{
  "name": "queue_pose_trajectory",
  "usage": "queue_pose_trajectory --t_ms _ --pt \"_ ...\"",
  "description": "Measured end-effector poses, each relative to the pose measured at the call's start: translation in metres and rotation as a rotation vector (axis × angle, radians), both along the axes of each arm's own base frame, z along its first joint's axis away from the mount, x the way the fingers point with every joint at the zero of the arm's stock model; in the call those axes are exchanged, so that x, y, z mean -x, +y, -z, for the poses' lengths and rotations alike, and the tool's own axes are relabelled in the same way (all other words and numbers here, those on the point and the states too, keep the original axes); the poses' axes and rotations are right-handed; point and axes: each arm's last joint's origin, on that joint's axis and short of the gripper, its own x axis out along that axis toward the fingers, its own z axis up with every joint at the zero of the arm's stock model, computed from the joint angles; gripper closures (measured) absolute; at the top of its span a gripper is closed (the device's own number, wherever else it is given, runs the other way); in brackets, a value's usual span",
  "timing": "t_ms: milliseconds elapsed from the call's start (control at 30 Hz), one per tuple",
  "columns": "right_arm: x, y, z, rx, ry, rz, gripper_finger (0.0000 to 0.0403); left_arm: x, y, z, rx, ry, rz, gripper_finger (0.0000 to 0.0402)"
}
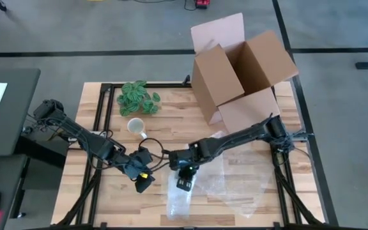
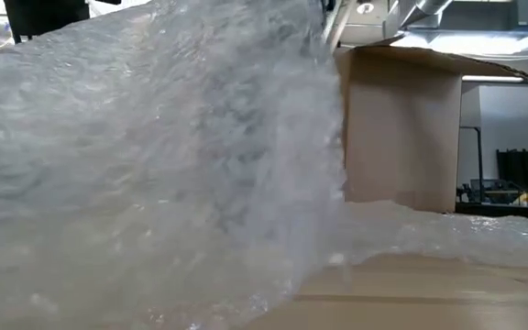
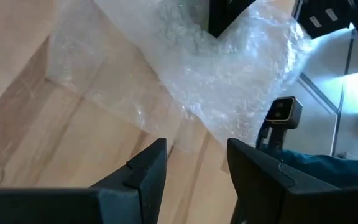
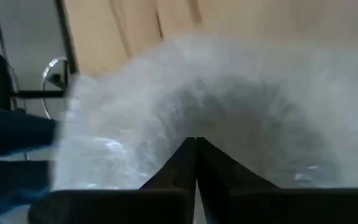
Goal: Wrap mug
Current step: Wrap the blue mug with bubble wrap
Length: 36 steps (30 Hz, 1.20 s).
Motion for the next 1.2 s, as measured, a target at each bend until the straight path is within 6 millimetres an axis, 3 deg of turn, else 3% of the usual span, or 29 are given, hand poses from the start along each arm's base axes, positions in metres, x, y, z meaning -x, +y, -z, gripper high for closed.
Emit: queue_pose_trajectory --t_ms 133,267,567,767,1200 --pt "0.005 -0.001 0.015 0.036 0.027 0.036 0.0403 0.000 0.000 0.000 -0.001 0.000 -0.002 0.0251" --pt "0.009 -0.008 0.014 0.054 0.097 0.052 0.0403 0.000 0.000 0.000 -0.005 -0.001 -0.006 0.0251" --pt "0.005 -0.009 -0.049 0.063 0.069 0.024 0.0403 0.000 0.000 0.000 -0.003 -0.004 -0.007 0.0251" --pt "0.000 0.000 -0.071 0.014 -0.041 -0.002 0.0403 0.000 0.000 0.000 -0.002 -0.003 -0.008 0.0251" --pt "-0.016 0.005 0.011 0.028 0.114 -0.090 0.0403 0.000 0.001 0.000 -0.006 0.001 -0.008 0.0251"
